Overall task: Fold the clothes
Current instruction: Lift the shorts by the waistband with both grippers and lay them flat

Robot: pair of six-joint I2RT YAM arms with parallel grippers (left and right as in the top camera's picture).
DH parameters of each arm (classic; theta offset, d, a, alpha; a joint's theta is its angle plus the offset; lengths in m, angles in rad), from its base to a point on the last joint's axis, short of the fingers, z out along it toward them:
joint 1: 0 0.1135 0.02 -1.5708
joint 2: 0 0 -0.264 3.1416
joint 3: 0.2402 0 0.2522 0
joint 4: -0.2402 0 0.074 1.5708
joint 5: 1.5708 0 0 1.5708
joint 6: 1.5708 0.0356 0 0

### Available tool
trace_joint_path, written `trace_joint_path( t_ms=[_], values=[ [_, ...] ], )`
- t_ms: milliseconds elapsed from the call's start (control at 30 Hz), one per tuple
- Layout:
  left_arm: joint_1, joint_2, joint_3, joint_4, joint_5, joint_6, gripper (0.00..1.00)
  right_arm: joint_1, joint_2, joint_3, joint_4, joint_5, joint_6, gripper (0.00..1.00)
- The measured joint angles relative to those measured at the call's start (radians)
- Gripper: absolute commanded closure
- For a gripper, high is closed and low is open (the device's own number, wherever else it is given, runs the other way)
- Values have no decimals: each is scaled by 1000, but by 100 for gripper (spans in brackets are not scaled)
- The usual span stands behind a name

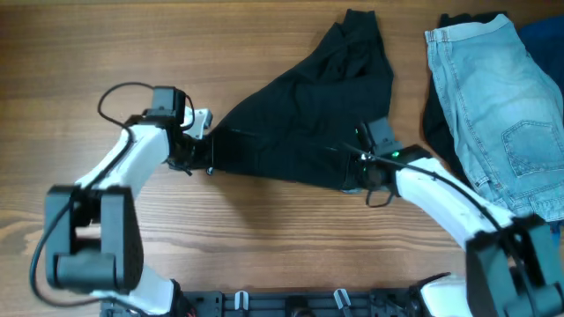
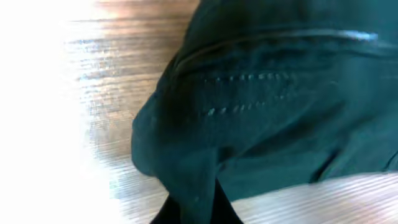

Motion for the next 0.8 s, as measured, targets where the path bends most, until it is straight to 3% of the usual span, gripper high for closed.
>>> trace_joint_path(
  t_ms=[167,267,367,633,800],
  values=[
    [-6,-235,230,-151,0,-4,96,-73,-147,321,-225,-4,-91,96],
    [-11,-361,357,-183,0,-6,96,-106,-224,577,-351,-14,-157,96],
    [-20,-544,493,-195,4,-7,96,-108,-251,713,-442,-23,-186,96],
    [-25,-810,538,-206,31,-11,96,-108,-324,1085,-630,-38,-246,96],
    [-25,-929,540,-195,58,-22,96,-108,-401,1184,-669,-63,-262,96]
  ],
)
